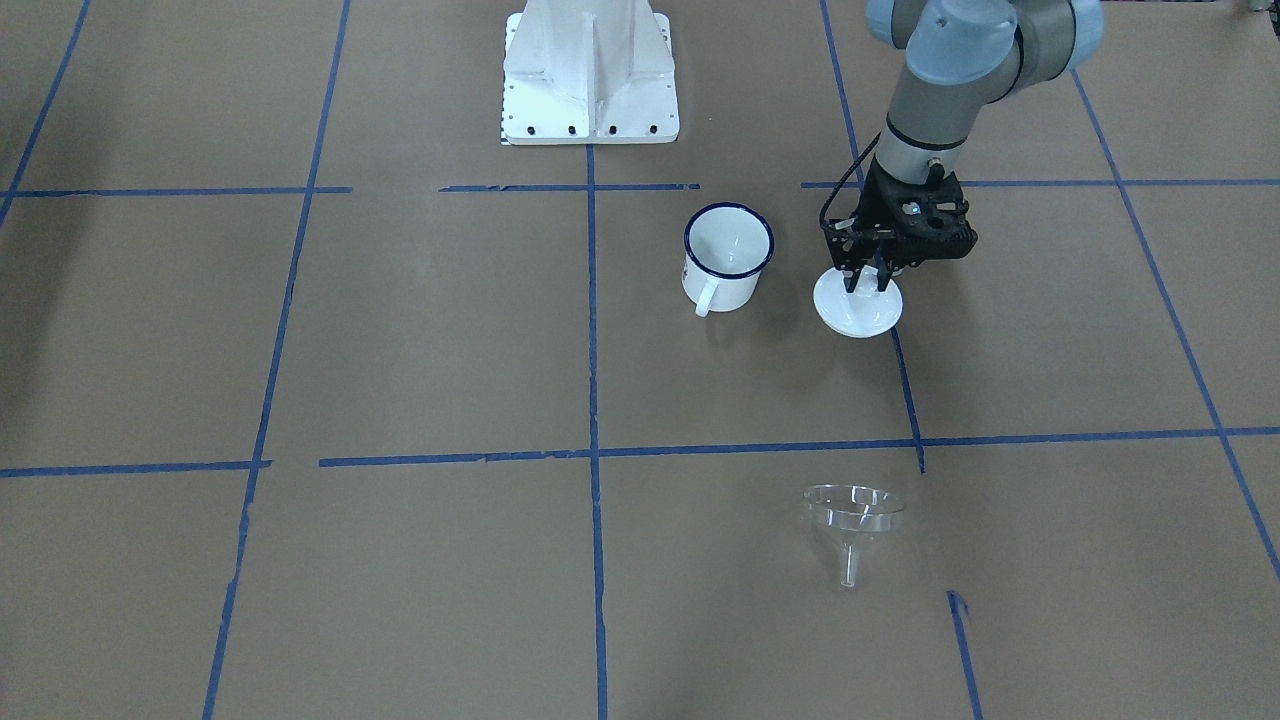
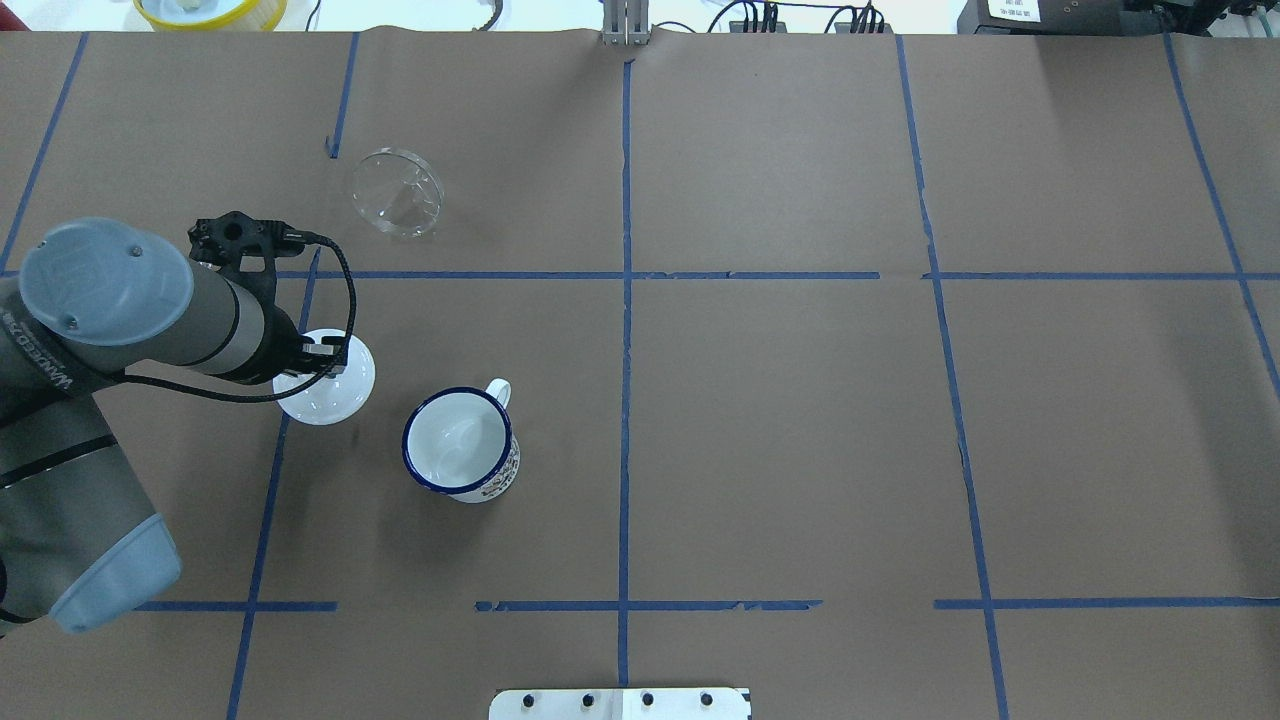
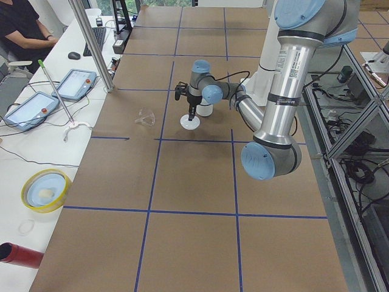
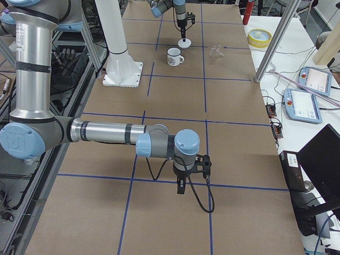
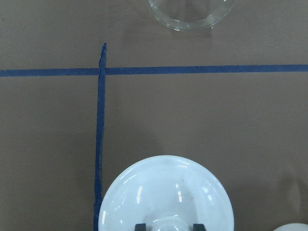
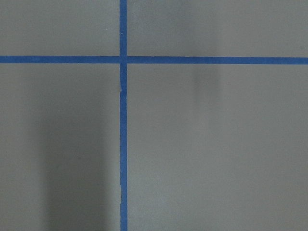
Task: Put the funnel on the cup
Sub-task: 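Set the white lid on the table beside the mug and release, then move the left gripper to the clear glass funnel, then grasp the glass funnel with the left gripper and lift it, then carry the glass funnel with the left gripper over the mug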
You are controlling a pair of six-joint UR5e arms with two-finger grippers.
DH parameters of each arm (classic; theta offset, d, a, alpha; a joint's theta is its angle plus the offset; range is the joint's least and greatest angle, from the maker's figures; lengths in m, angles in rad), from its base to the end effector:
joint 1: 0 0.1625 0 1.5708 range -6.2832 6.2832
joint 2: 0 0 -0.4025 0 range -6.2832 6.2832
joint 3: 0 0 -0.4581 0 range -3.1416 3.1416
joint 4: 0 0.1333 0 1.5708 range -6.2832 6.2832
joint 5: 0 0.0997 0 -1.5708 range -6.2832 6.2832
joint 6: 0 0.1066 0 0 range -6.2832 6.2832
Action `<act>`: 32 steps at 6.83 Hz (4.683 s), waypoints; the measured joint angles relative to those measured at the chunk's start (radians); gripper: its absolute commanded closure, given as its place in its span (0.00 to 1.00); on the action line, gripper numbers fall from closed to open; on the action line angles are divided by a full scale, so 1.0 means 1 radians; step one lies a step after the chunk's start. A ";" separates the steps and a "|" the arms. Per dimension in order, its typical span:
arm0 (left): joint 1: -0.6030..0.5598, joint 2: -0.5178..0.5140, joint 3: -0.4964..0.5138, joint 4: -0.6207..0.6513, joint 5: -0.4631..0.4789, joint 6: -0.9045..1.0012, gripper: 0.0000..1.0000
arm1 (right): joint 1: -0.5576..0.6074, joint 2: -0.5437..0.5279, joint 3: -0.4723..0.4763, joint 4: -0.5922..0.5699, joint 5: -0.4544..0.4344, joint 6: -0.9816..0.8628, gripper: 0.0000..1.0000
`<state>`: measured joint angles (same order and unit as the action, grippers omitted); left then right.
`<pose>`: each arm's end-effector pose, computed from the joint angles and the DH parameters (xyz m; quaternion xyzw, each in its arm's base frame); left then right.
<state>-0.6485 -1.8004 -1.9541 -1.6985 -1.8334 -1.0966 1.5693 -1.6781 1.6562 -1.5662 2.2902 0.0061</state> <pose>0.4219 -0.4522 0.2996 0.0877 0.3687 -0.0332 0.9248 0.0623 -0.5133 0.6546 -0.0094 -0.3519 0.0052 0.9360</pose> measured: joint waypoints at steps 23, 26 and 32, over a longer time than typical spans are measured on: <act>-0.060 -0.360 0.656 -0.593 0.511 -0.859 1.00 | 0.000 0.000 0.000 0.000 0.000 0.000 0.00; -0.118 -0.366 0.622 -0.620 0.402 -0.775 1.00 | 0.000 0.000 0.000 0.000 0.000 0.000 0.00; -0.213 -0.290 -0.114 0.121 0.108 -0.426 1.00 | 0.000 0.000 0.000 0.000 0.000 0.000 0.00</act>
<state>-0.8618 -2.0909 -2.0679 -1.5775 -1.7252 -1.5222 1.5693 -1.6782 1.6567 -1.5662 2.2902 0.0061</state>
